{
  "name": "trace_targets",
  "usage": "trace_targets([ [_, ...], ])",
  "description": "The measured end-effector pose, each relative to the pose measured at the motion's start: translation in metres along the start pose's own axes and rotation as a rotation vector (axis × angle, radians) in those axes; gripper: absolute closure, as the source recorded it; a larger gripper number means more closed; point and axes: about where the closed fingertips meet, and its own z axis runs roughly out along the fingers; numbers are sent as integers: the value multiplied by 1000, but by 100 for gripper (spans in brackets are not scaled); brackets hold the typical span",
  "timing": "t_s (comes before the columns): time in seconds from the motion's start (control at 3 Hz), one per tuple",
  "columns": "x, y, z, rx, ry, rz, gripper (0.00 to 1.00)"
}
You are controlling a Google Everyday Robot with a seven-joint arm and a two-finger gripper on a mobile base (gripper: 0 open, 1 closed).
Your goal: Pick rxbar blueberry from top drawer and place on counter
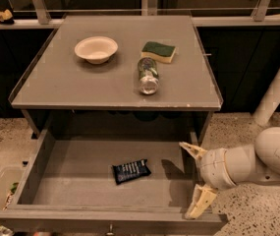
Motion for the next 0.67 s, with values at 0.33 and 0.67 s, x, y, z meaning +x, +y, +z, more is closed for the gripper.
trace_targets([
  [0.33, 0, 0, 0, 0, 0, 0, 0],
  [0.67, -26, -19, -21, 20, 11, -42, 0],
])
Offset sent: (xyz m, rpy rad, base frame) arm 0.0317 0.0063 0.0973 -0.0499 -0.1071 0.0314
